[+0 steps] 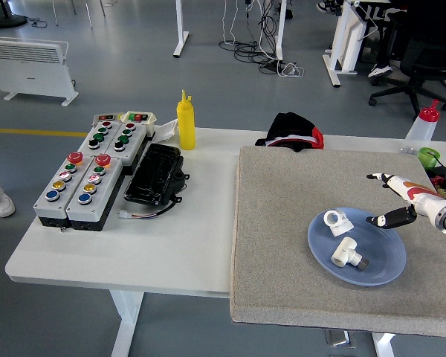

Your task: Pick pipe place plate twice

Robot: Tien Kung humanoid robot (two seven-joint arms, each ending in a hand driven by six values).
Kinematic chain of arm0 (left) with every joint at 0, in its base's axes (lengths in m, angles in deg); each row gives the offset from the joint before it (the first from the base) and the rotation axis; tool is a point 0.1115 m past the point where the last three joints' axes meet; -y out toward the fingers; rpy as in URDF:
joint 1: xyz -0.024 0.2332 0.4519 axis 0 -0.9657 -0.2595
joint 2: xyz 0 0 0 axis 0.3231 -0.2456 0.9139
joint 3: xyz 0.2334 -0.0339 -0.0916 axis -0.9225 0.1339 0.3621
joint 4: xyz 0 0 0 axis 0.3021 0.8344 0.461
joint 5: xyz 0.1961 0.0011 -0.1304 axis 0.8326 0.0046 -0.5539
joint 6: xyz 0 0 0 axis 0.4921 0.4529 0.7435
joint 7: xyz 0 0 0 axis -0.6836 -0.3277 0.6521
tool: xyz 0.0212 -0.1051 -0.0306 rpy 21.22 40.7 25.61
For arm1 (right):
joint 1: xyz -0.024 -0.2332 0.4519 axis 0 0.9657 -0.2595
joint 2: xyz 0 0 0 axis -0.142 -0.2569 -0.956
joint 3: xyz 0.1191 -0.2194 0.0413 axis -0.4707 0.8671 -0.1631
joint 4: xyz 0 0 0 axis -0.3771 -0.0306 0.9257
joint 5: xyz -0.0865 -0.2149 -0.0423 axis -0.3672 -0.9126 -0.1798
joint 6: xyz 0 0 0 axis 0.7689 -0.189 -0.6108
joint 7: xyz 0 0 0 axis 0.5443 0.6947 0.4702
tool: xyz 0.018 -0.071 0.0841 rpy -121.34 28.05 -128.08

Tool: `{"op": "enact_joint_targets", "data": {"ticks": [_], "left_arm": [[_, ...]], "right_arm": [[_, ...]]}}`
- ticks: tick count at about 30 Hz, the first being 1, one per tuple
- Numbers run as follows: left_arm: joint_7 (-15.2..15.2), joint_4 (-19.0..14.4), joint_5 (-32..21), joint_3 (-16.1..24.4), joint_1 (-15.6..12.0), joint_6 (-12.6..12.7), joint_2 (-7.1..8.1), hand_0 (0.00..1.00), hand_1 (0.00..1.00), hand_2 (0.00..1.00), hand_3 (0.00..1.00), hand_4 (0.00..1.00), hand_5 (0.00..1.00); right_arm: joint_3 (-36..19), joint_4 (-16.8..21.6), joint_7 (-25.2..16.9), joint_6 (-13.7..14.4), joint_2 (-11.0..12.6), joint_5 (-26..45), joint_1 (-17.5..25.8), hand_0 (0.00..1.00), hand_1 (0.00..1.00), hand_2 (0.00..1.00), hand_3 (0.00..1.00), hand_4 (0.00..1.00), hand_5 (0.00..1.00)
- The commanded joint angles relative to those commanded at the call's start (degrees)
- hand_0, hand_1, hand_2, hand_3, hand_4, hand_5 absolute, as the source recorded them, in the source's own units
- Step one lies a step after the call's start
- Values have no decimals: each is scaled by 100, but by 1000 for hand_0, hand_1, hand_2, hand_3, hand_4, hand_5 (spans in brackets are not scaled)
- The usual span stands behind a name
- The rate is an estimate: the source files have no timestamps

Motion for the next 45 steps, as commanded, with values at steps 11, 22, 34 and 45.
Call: {"op": "enact_joint_targets", "data": {"ticks": [11, 22, 34, 45], "left_arm": [[-20, 0, 54, 32, -23, -2, 0, 618, 684, 706, 582, 465, 998], [-28, 7, 110, 74, -31, -8, 0, 618, 684, 708, 582, 465, 998], [5, 18, 155, 137, -37, -17, 0, 617, 684, 708, 582, 465, 998], [9, 24, 289, 246, -41, -39, 0, 616, 684, 709, 583, 464, 998]], "right_arm": [[-1272, 776, -108, 245, 315, 1028, 478, 963, 892, 979, 930, 813, 455], [-3092, 1152, 190, -398, 556, 3672, 1192, 829, 769, 796, 792, 625, 405], [-4288, 1407, -224, -306, 839, 6577, 2144, 805, 767, 792, 774, 589, 451], [-4932, 1773, -655, -285, 687, 7173, 3004, 808, 776, 809, 778, 596, 462]]}}
